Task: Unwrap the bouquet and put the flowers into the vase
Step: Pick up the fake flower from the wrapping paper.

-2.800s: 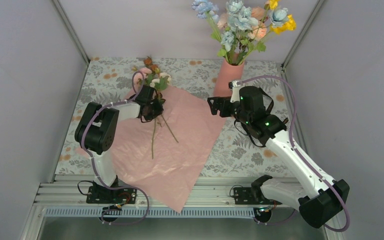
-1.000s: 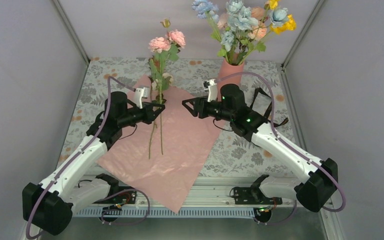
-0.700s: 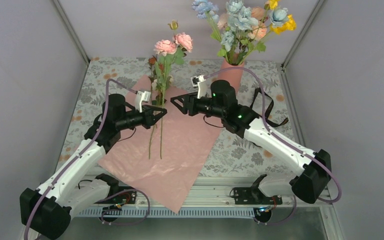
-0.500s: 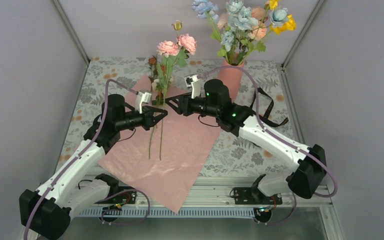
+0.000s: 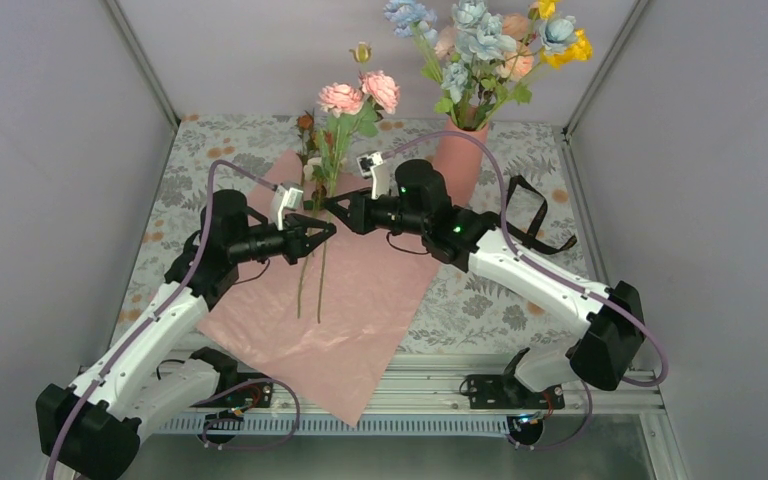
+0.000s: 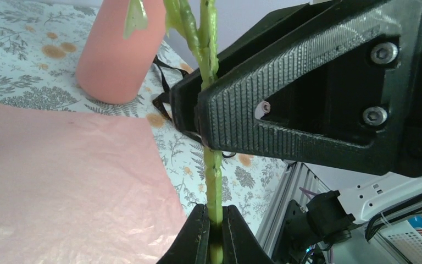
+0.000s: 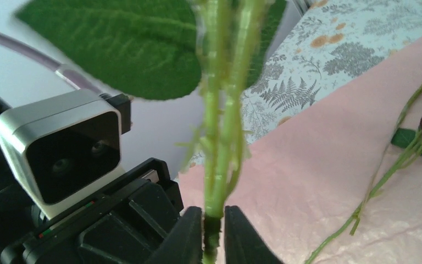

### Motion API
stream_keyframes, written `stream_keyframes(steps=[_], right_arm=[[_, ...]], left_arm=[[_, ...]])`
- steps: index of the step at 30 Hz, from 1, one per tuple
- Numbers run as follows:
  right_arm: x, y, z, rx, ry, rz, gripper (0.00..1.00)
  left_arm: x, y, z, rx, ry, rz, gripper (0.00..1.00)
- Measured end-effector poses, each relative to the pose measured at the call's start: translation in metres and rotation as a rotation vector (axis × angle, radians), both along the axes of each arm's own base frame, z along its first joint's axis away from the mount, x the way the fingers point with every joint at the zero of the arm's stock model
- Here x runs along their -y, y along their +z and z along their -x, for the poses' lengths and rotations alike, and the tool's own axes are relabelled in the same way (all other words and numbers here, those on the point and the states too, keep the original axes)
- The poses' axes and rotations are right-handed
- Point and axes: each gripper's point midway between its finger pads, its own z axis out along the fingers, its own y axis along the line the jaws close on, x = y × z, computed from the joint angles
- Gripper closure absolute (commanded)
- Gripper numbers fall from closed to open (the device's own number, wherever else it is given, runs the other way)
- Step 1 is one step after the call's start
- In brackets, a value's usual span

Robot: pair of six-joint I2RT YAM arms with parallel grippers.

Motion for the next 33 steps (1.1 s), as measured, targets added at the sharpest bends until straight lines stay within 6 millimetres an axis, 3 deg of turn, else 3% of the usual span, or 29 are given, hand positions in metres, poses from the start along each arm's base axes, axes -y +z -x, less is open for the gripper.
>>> stream_keyframes(steps=[4,6,8,12,19,24,28,33], right_arm=[[-0.002,0.001,0.003,0.002,0.011,-0.004,0.96],[-0.002,0.002,0.003,0.005,0.014,-0.004,0.96],[-0.003,0.002,0.004,0.006,0.018,-0.004,0.96],[-0.003,0.003,0.004,0.022,0.022,-0.005,0.96],[0.002,0.009,-0.001,0.141,-0.023,0.040,0.96],[0.019,0.028,-0.009,0.274,-0.101,0.074,0.96],[0.040,0.050,-0.021,0.396,-0.211,0.118,0.96],[0.071,0.083,-0.046,0.550,-0.410,0.213,0.96]], left_arm=[[0.000,-0.001,0.001,-0.005,-0.002,-0.001,0.97],[0.000,-0.001,0.001,-0.005,-0.003,-0.002,0.90],[0.000,-0.002,0.001,-0.006,-0.003,-0.004,0.75],[-0.001,-0.001,0.004,-0.001,-0.005,-0.010,0.30],[-0.009,0.013,0.010,0.036,0.030,-0.020,0.00],[-0.016,0.024,0.008,0.071,0.068,-0.046,0.00],[-0.022,0.022,0.006,0.077,0.104,-0.087,0.00],[-0.029,0.021,0.002,0.087,0.142,-0.146,0.00]])
